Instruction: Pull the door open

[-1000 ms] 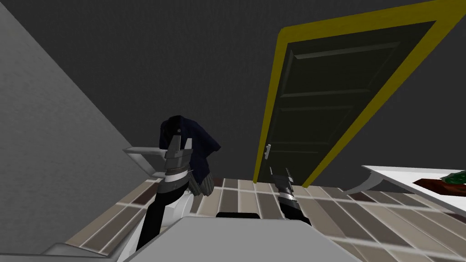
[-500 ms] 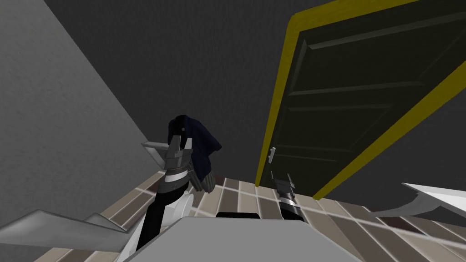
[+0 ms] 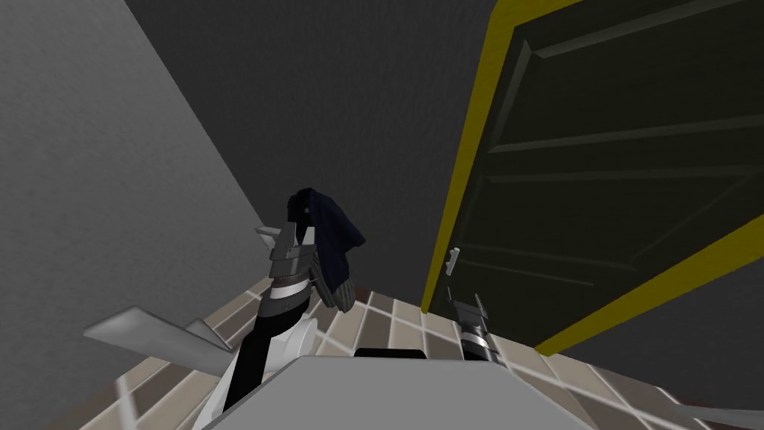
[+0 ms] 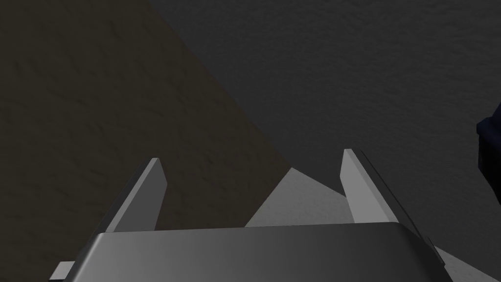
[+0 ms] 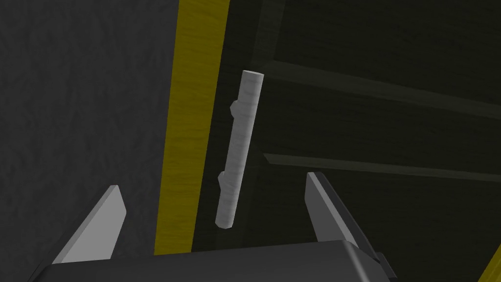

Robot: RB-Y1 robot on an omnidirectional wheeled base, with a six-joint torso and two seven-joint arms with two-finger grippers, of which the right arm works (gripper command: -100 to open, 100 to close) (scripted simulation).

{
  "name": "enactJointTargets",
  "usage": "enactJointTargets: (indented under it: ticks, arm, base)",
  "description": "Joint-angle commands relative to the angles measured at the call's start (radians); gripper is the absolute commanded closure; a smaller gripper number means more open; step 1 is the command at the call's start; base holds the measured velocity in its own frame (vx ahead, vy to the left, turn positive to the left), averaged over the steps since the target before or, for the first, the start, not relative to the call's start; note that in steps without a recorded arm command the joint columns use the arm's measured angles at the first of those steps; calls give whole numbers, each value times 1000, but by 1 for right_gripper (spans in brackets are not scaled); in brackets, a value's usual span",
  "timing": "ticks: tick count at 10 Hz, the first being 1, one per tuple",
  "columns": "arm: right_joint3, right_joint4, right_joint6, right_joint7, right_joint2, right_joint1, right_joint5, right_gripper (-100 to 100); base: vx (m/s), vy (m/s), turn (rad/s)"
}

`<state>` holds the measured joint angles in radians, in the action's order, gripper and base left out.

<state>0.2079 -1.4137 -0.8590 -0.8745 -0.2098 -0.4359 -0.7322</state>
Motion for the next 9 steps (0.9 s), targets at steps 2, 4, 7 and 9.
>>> enactJointTargets:
  ticks: [2,4,7,9]
  arm:
    - [15,44,-25,-45,-7,2,-38,-100]
    - [25,76,-43,-76,-13,4,-65,-100]
    - [47,145,-82,-144,-25,7,-124,-100]
    - [59,180,-101,-179,-31,9,-153,-100]
  base:
    - [17,-97,166]
    - [27,-97,184]
    - [26,-125,257]
    - [22,-161,200]
